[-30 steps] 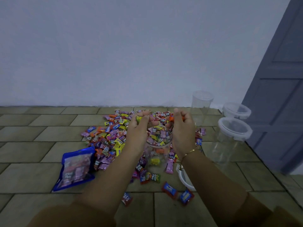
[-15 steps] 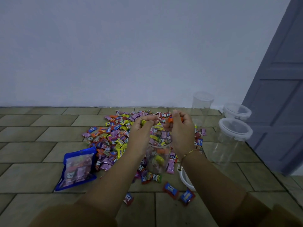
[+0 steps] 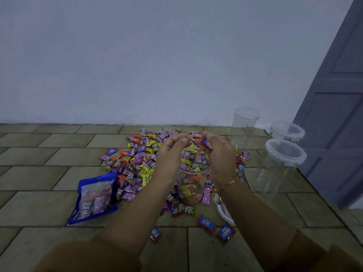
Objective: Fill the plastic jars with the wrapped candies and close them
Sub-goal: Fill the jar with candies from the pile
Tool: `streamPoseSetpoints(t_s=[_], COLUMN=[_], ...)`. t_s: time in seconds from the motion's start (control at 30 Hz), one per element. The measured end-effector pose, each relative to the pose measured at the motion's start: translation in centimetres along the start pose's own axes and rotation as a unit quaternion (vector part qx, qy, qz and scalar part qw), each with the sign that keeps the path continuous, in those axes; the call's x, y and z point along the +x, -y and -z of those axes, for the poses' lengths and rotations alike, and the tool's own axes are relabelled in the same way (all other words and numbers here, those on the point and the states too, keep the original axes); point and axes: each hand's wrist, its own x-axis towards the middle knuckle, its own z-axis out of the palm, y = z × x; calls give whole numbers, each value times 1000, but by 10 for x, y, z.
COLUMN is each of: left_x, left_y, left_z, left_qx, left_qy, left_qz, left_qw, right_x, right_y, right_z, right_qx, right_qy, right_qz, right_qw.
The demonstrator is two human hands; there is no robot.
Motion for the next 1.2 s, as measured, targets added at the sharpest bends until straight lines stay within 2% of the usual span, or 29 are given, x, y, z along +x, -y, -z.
streamPoseSetpoints(t_s=[0.17,0.37,0.5,0.67,0.73,0.8,0.87,0.93,1.0,1.07,1.2], left_x=[2,0,-16,-51,-61,-69,-74,-79,-85,-88,-88], left_y=[3,0,-2,11,22,33,44,55,60,66,73], left_z=[3,14,33,69,82,94,105,115,121,127,137], left_qx=[-14,8,64,207,288,373,468,550,616,669,709], left_qy=[-5,-6,-19,-13,-1,18,57,85,100,119,152], left_qz=[-4,-23,-22,-41,-36,-46,-96,-123,-101,-82,-86], left_qw=[1000,1000,998,977,957,927,877,822,775,729,684], right_x=[0,0,-23,-64,-76,-86,-93,-97,-98,-99,-103], right_y=[2,4,4,-35,-57,-73,-88,-97,-102,-102,-108], right_z=[4,13,36,80,94,102,108,108,104,94,71], right_qx=[12,4,-96,-251,-321,-399,-482,-538,-552,-537,-545], right_qy=[39,43,39,66,122,185,236,258,256,258,304], right_qz=[-7,24,88,129,131,153,184,179,176,179,164], right_qw=[999,999,991,957,930,885,823,782,774,783,764])
